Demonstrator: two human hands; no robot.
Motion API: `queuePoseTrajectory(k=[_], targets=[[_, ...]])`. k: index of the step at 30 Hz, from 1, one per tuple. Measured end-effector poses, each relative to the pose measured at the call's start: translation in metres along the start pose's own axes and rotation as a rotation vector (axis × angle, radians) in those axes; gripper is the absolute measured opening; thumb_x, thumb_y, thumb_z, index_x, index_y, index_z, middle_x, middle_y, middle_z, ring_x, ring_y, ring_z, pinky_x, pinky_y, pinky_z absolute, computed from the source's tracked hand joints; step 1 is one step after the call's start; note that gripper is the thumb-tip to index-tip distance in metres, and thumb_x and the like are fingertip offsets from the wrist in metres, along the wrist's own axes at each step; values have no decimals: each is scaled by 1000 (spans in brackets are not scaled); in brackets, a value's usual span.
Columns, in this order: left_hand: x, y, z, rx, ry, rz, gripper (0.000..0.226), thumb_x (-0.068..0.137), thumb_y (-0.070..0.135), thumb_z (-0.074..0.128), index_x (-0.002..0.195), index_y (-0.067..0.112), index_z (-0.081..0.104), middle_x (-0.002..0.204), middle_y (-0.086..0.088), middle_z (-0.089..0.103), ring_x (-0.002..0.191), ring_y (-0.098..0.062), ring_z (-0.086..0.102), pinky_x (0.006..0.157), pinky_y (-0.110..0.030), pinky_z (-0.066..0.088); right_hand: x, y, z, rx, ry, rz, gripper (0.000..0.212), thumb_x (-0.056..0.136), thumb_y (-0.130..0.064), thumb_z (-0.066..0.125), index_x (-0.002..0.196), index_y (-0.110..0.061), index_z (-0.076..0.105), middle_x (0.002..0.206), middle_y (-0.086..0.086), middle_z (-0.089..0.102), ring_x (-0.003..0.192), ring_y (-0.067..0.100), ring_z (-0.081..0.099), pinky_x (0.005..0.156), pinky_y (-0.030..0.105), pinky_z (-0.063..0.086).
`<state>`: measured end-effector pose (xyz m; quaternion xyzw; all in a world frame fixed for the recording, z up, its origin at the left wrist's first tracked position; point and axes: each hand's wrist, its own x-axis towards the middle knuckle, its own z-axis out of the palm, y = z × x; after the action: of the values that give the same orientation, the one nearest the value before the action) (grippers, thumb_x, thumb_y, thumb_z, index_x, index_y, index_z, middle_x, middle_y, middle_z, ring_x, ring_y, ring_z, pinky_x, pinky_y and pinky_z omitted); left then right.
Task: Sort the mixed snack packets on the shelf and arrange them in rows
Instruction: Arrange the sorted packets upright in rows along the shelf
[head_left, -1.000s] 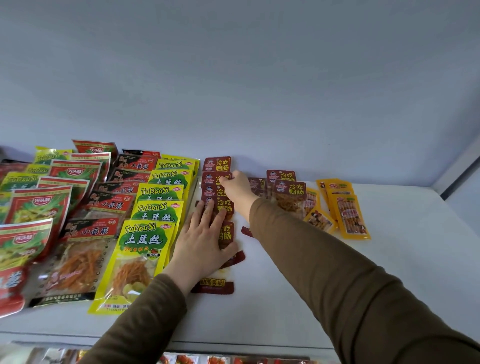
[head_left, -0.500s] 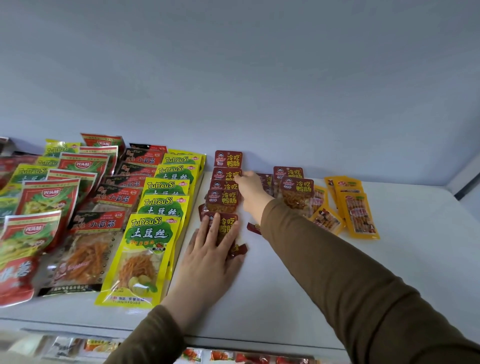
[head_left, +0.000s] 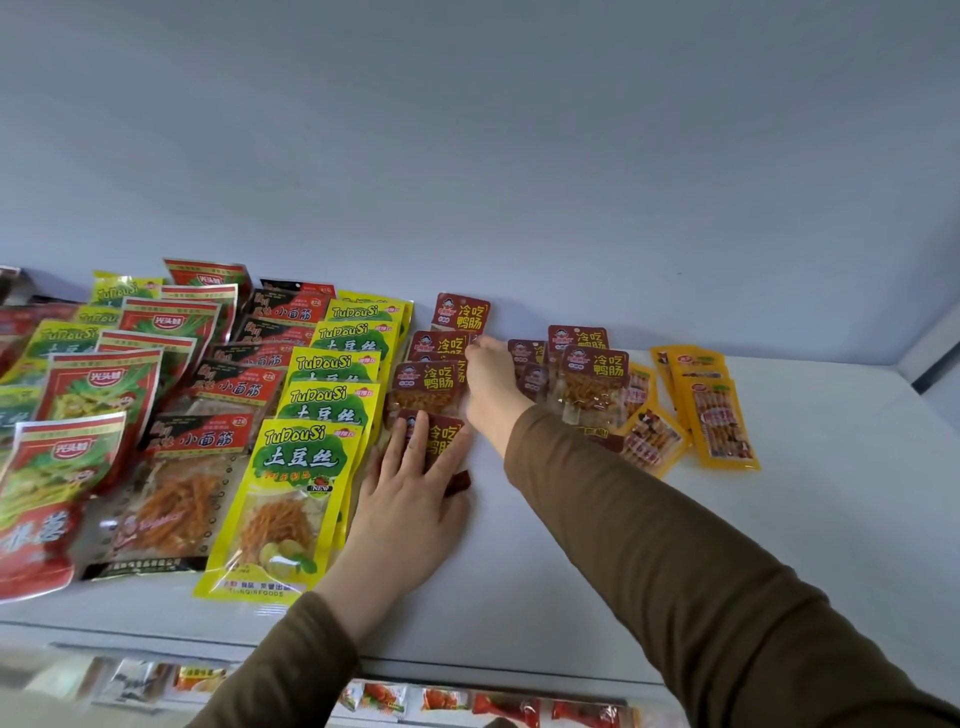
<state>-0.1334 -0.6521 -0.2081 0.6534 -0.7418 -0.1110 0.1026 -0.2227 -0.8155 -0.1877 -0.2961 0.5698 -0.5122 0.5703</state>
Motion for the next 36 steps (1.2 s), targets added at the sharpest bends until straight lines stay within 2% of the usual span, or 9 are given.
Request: queuePoseTrajectory(k=[3, 8, 13, 18, 21, 23, 27, 31, 36], targets=[[-12, -2, -9, -283, 98, -27, 65, 108, 31, 39, 164, 37, 5, 172, -2, -10, 157, -17, -17, 127, -36, -2, -19, -13, -20, 0, -126, 10, 25, 104, -7, 40, 118, 6, 56, 102, 15, 63, 92, 22, 60, 78, 30, 48], [-17, 0, -16, -489, 76, -162, 69, 106, 18, 44, 165, 27, 9, 173, -1, -2, 159, -15, -2, 125, -32, 5, -66, 2, -44, 111, -283, 38, 42, 108, -9, 39, 149, -9, 44, 153, -2, 47, 148, 14, 30, 104, 14, 28], [-11, 3, -15, -452, 21, -204, 72, 106, 18, 42, 165, 24, 2, 173, -4, -6, 159, -18, -7, 125, -34, 1, -94, 34, -40, 132, -341, 36, 50, 107, -16, 44, 156, -23, 37, 158, 0, 44, 147, 17, 38, 124, 45, 27], [-12, -1, -14, -538, 28, -184, 74, 104, 9, 42, 165, 21, 2, 173, -1, -1, 159, -13, -7, 126, -31, -1, -106, 36, -44, 196, -329, 39, 44, 108, -15, 42, 151, -23, 45, 147, 3, 56, 138, 18, 51, 119, 43, 37], [-18, -8, -18, -656, 79, -173, 74, 102, 0, 42, 165, 22, 8, 172, 2, 10, 158, -9, 5, 129, -31, 7, -108, 30, -52, 256, -264, 63, 36, 108, -10, 42, 141, -20, 51, 130, -5, 67, 117, 0, 63, 95, 20, 53], [-25, -13, -21, -703, 119, -154, 75, 103, -1, 41, 165, 29, 11, 169, 10, 19, 153, -2, 16, 126, -27, 18, -109, 27, -58, 248, -212, 82, 37, 107, -9, 45, 143, -14, 50, 146, 0, 55, 134, 7, 52, 110, 26, 44], [-37, -16, -15, -537, 164, -50, 75, 102, 9, 53, 164, 28, 16, 168, 8, 23, 155, -9, 21, 126, -30, 21, -112, 34, -61, 249, -204, 114, 46, 106, -8, 47, 152, -11, 42, 156, 7, 46, 141, 18, 45, 117, 31, 35], [-33, -13, 3, -67, 86, 63, 73, 106, 48, 39, 162, 29, -3, 167, 5, -20, 155, -12, -23, 129, -35, -3, -115, 36, -54, 210, -259, 107, 45, 106, -9, 48, 150, -11, 44, 152, 4, 50, 139, 16, 48, 114, 29, 37], [-28, -16, 10, 2, 74, 10, 69, 106, 52, 31, 165, 30, 4, 172, -1, -13, 155, -15, -24, 129, -36, -3, -100, 31, -50, 113, -290, 23, 31, 108, -16, 46, 136, -27, 54, 126, -12, 54, 121, 3, 45, 101, 19, 33]])
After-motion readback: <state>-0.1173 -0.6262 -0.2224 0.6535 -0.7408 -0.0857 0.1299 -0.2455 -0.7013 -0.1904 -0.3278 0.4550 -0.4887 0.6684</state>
